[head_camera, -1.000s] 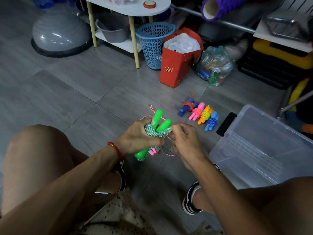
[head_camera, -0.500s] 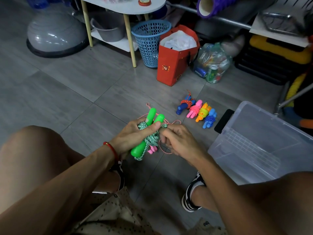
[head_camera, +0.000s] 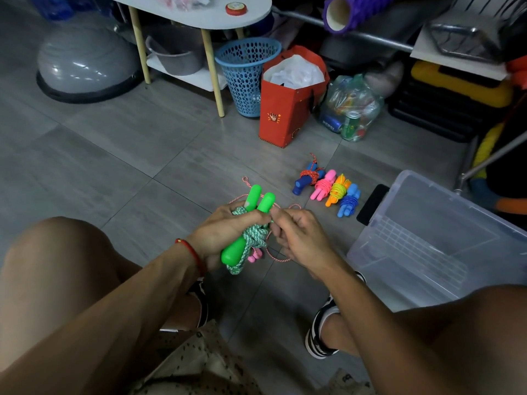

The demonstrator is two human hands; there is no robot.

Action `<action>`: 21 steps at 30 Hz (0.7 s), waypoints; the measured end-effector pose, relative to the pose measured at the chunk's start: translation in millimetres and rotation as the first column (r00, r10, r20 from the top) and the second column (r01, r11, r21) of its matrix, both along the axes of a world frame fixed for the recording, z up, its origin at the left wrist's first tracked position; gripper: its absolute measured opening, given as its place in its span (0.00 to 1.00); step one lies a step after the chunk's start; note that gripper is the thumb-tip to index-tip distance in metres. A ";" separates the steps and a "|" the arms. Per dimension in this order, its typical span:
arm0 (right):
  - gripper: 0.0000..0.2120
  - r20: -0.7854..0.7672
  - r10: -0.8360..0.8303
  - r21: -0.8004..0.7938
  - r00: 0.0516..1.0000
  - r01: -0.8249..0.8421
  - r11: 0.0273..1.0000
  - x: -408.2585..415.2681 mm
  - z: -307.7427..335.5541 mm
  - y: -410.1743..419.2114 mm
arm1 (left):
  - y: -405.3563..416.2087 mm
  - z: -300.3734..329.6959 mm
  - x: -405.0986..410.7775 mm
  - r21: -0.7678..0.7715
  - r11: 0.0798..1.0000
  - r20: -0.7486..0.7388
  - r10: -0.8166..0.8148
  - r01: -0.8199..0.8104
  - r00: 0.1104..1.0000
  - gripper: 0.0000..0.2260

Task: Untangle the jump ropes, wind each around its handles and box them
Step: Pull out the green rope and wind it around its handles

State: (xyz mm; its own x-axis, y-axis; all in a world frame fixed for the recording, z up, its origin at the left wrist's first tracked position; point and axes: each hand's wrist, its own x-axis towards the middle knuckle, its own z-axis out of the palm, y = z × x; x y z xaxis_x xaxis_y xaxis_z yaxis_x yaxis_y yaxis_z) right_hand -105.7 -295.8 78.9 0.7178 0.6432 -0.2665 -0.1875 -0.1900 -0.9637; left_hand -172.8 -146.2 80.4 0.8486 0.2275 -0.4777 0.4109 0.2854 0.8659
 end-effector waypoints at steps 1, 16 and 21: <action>0.22 0.018 -0.031 -0.002 0.999 0.031 1.000 1.5 -1.8 0.0 | -3.4 1.4 1.8 -0.043 0.999 -0.010 0.026 -0.027 1.000 0.26; 0.23 0.183 -0.131 -0.068 0.974 0.146 0.987 16.3 -0.9 -19.9 | -2.3 15.4 17.0 -0.013 0.992 -0.142 -0.124 0.123 0.982 0.37; 0.18 0.149 0.030 -0.100 0.988 -0.015 0.995 31.6 10.0 -35.8 | 2.2 28.0 35.1 0.409 0.883 -0.062 -0.227 0.233 0.972 0.23</action>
State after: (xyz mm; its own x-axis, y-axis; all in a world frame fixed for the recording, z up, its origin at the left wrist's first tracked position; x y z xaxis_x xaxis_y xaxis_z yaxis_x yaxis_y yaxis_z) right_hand -74.1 -331.6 89.0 0.7399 0.6358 -0.2197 -0.0371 -0.2875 -0.9571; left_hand -137.6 -144.0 108.4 0.8958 0.2044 -0.3947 0.4327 -0.1977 0.8796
